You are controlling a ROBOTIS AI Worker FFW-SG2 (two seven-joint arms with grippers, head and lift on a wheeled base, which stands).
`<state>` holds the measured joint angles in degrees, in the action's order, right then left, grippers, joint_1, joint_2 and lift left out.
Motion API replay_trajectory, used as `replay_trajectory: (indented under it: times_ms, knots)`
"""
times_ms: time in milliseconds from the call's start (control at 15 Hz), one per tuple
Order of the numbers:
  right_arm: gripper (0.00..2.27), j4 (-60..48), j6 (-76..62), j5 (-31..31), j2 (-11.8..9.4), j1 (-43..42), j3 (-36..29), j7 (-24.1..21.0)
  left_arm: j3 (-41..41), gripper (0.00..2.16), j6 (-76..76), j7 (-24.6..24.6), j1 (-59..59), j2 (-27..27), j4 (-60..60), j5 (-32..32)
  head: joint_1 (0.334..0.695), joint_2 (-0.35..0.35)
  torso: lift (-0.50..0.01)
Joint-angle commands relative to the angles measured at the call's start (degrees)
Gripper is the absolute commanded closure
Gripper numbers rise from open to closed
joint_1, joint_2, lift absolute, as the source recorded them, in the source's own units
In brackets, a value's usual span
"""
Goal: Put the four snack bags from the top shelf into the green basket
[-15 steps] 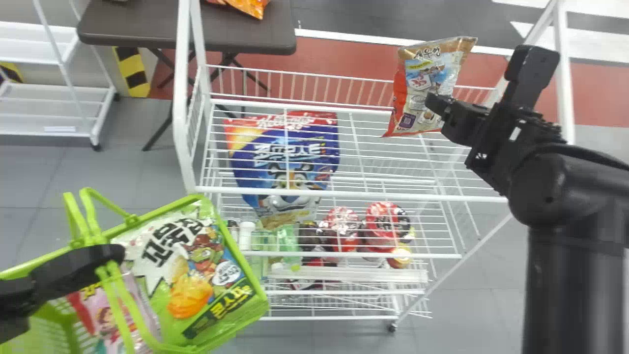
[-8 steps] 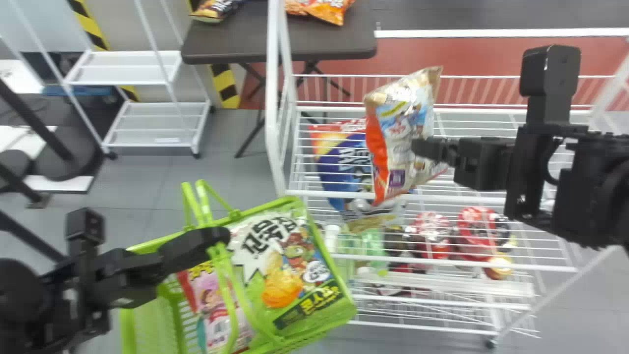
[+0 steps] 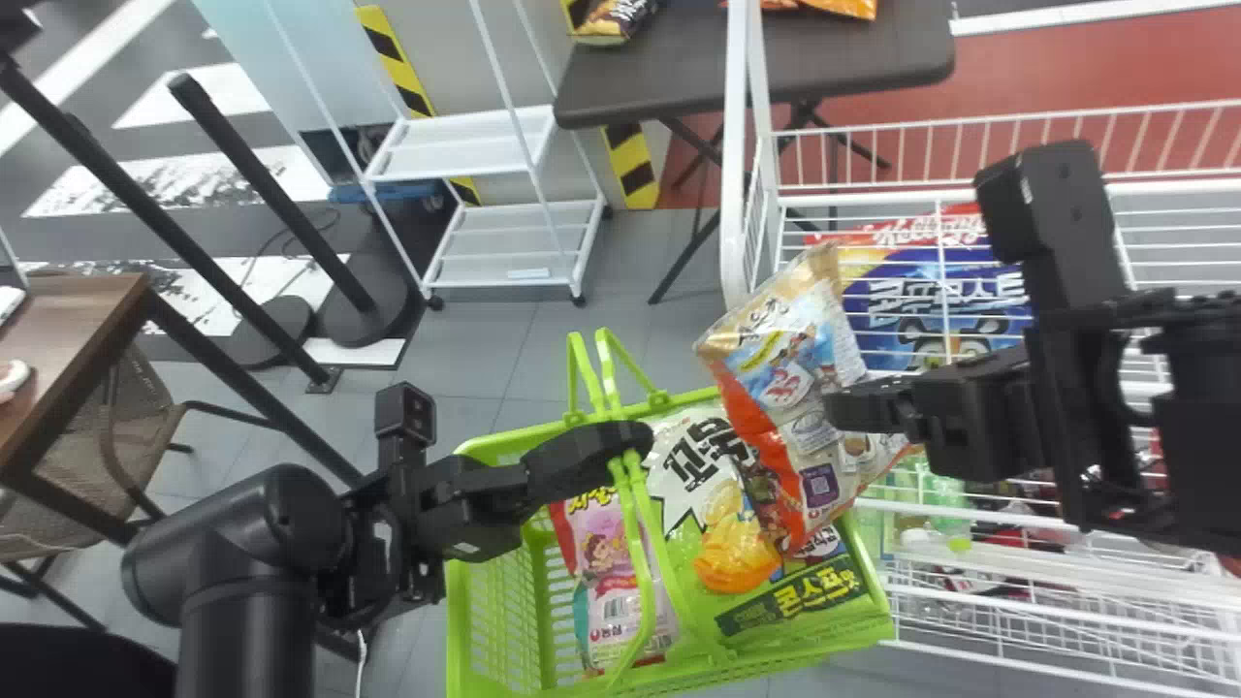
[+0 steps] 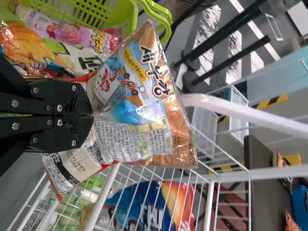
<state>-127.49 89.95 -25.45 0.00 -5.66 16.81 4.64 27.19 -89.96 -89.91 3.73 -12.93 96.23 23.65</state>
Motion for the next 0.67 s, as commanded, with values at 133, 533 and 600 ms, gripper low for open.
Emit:
replay_trajectory:
  times_ms: [133,533,600]
  knots:
    - [2.25,7.0,0.1,-4.3,0.1,-2.3,3.8,-0.7,-0.1,2.15,-0.1,-0.7,0.5,-0.2,0.3,1.4,0.695,0.35,0.0]
    - [2.25,8.5,0.1,-9.5,0.1,-2.9,6.0,-2.1,-1.1,2.15,-0.1,-0.7,1.1,-0.1,0.4,1.8,0.695,0.35,0.0]
    - [2.25,9.3,0.1,-10.4,0.1,-2.9,6.0,-2.1,-1.2,2.15,-0.1,-0.7,1.3,-0.1,0.5,2.1,0.695,0.35,0.0]
